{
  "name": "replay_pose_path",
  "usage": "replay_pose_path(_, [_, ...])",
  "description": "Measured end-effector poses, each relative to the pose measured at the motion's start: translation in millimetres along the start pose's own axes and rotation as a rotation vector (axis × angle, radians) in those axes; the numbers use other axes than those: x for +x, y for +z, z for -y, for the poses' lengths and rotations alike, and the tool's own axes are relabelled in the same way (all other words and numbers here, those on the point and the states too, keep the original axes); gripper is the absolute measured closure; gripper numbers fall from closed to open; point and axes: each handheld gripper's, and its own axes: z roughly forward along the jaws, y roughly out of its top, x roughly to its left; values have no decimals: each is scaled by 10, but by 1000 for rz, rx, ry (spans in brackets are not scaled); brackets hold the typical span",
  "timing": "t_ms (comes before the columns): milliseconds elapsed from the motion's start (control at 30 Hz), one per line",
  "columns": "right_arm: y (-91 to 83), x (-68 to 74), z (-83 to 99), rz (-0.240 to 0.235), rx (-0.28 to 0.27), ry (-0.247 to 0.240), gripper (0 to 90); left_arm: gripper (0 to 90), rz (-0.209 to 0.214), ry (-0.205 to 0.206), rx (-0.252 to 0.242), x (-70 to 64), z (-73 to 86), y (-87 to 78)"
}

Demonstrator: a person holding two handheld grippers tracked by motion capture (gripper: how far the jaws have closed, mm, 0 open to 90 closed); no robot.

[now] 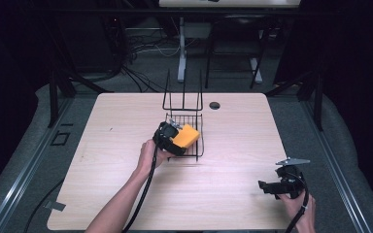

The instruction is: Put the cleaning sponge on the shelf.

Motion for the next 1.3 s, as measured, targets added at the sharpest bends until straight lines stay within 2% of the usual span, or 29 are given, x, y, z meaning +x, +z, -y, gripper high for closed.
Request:
replay_pose_path(200, [0, 0, 1, 0, 1, 0, 33, 45, -10, -14, -38, -10, 13, -49])
replay_pose_path(367, [1, -3, 0, 1, 1, 2, 33, 6, -26, -18, -69, -9, 40, -119])
replay_pose_path(500, [10, -2, -4, 0, 0, 4, 33, 2, -31, -30, -100, 4, 65, -208])
replay_pose_path(767, [5, 0, -8, 4, 0, 1, 33, 1, -31, -19, -140, -11, 123, -388])
replay_pose_path(1067, [4, 2, -11, 4, -2, -2, 33, 2, -39, -9, -168, -24, 223, -593])
replay_pose_path(1300, [-4, 7, -14, 4, -6, -3, 33, 2, -61, -5, -170, -11, 338, -741])
